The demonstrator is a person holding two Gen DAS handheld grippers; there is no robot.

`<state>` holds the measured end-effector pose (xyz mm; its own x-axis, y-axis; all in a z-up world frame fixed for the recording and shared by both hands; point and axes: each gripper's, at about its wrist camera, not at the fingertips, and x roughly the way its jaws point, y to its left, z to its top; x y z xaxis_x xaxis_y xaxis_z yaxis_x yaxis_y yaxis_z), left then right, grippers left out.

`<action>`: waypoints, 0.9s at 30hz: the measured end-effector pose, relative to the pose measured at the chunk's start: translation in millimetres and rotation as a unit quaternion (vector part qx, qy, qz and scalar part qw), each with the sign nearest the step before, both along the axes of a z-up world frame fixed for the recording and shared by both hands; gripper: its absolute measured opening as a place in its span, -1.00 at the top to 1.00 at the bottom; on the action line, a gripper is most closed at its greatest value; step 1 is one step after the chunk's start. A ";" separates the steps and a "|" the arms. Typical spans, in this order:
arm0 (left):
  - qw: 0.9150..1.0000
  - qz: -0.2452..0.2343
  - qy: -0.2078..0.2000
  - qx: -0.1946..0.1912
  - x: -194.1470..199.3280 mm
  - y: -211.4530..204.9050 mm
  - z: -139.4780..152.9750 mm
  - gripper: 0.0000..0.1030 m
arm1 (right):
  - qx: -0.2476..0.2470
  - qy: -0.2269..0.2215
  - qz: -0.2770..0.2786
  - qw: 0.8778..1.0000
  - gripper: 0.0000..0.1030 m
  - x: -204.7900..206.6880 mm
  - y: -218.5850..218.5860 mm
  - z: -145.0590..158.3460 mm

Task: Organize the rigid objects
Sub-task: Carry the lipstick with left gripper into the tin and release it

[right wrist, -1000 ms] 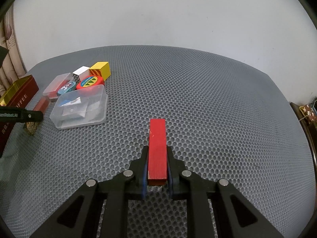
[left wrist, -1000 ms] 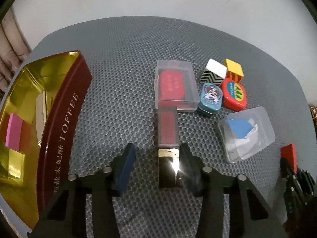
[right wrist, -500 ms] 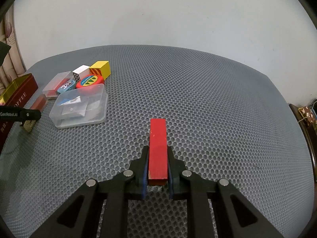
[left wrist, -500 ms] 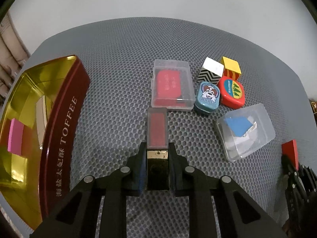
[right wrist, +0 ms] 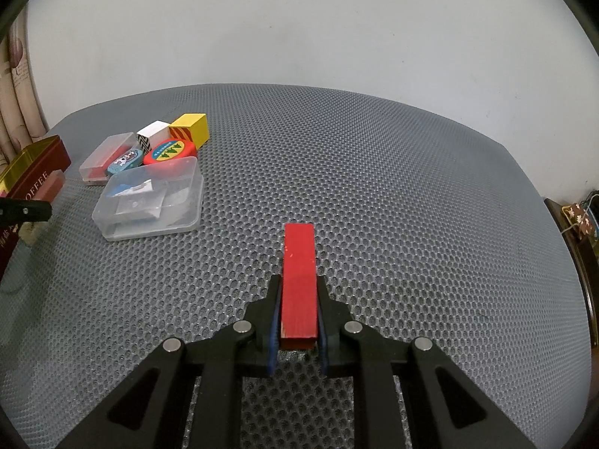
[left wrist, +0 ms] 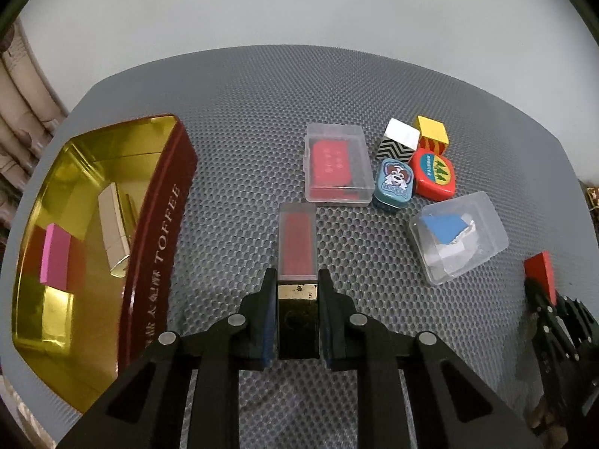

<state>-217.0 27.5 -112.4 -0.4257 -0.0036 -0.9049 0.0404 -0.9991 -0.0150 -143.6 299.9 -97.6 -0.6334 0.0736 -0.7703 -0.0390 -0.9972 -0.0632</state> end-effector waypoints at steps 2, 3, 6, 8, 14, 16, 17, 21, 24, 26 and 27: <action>1.000 0.001 0.002 -0.001 1.7 1.4 5.8 0.67 | 0.000 0.000 0.000 1.000 0.68 0.3 0.0 0.1; 1.000 0.002 0.003 -0.001 -1.6 0.6 8.4 0.67 | -0.001 0.000 0.000 1.000 0.68 0.0 -0.3 0.0; 1.000 0.006 0.007 0.005 -2.4 -1.7 15.4 0.67 | 0.000 0.000 0.000 1.000 0.68 0.4 -0.1 0.0; 1.000 0.011 0.012 0.005 -0.9 -6.5 22.5 0.67 | 0.000 0.000 0.000 1.000 0.68 0.4 -0.5 -0.1; 0.999 0.030 0.023 -0.004 -5.8 -41.3 39.1 0.67 | 0.000 0.000 0.000 1.000 0.68 0.5 -0.7 -0.3; 0.999 0.039 0.025 -0.003 -7.4 -50.4 45.4 0.67 | 0.000 0.000 0.000 1.000 0.68 0.8 -0.5 -0.3; 0.999 0.045 0.026 -0.004 -10.8 -58.2 47.4 0.67 | 0.000 0.000 0.000 1.000 0.68 0.8 -0.6 -0.3; 0.997 0.064 0.029 -0.013 -7.2 -83.7 49.7 0.67 | 0.000 0.000 0.000 1.000 0.68 0.9 -0.8 -0.4; 0.996 0.080 0.028 -0.014 -5.4 -101.6 51.1 0.67 | 0.000 0.000 0.000 1.000 0.68 1.1 -1.1 -0.4; 0.995 0.091 0.024 -0.014 -3.9 -114.2 49.5 0.67 | 0.000 0.000 0.000 1.000 0.68 1.2 -1.1 -0.5; 0.995 0.095 0.023 -0.014 -3.1 -118.5 48.7 0.67 | 0.000 0.000 0.000 1.000 0.68 1.0 -1.3 -0.6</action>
